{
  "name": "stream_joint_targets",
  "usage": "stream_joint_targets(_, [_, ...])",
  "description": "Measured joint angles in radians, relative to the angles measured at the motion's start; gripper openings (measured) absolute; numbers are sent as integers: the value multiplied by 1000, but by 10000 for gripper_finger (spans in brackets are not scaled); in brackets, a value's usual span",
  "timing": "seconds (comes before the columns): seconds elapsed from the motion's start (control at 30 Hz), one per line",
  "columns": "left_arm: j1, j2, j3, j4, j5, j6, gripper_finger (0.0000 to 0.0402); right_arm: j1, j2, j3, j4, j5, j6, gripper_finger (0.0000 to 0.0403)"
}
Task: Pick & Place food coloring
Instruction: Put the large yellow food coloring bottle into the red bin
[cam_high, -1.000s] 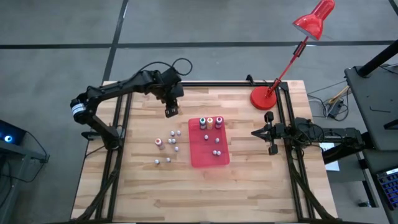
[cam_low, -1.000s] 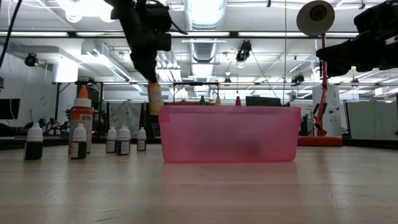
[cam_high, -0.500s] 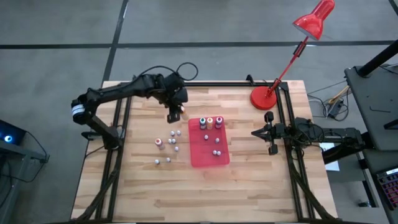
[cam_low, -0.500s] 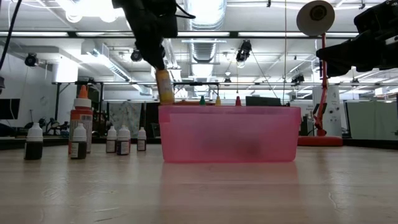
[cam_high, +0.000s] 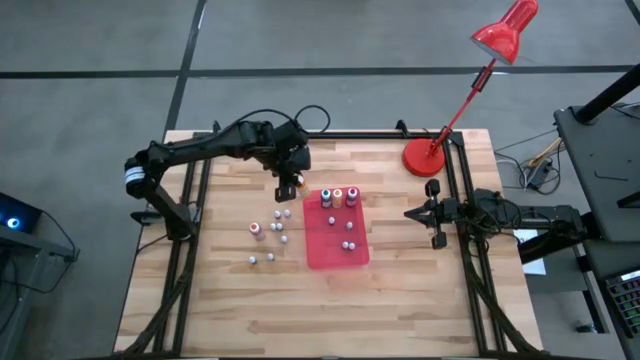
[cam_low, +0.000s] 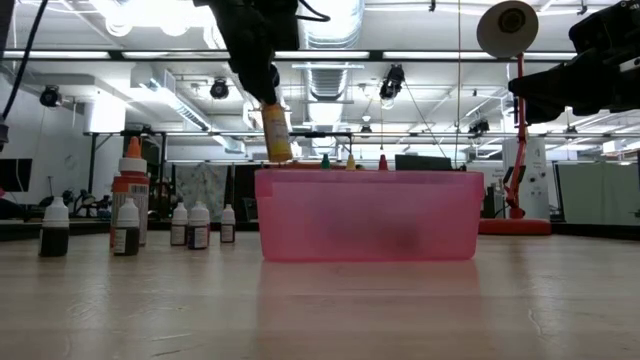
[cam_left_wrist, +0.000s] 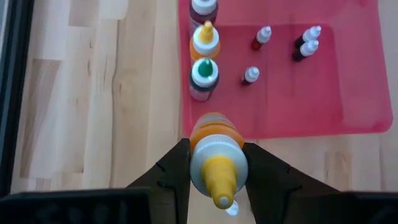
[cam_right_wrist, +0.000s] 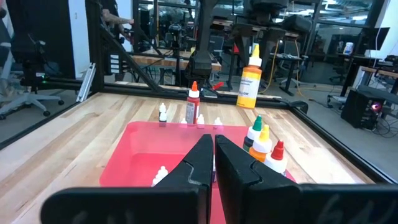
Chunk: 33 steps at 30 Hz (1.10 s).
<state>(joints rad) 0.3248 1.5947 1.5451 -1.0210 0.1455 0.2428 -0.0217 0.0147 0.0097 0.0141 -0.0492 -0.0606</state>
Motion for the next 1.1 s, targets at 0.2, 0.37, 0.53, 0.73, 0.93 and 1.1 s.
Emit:
stream_joint_targets(0.2, [-9, 48, 67, -27, 0, 24, 99, 0, 0, 0, 0, 0, -2, 9])
stream_joint_targets(0.37, [-23, 92, 114, -54, -1, 27, 99, 0, 0, 0, 0, 0, -3, 9])
stream_joint_targets(0.53, [-32, 135, 144, -76, -1, 43, 99, 0, 0, 0, 0, 0, -2, 9])
stream_joint_targets(0.73, [-38, 167, 147, -79, -3, 44, 99, 0, 0, 0, 0, 0, 0, 9])
stream_joint_targets(0.93, [-47, 207, 146, -79, -7, 46, 99, 0, 0, 0, 0, 0, -1, 9])
stream_joint_targets(1.1, [-50, 232, 144, -79, -20, 68, 99, 0, 0, 0, 0, 0, -2, 9])
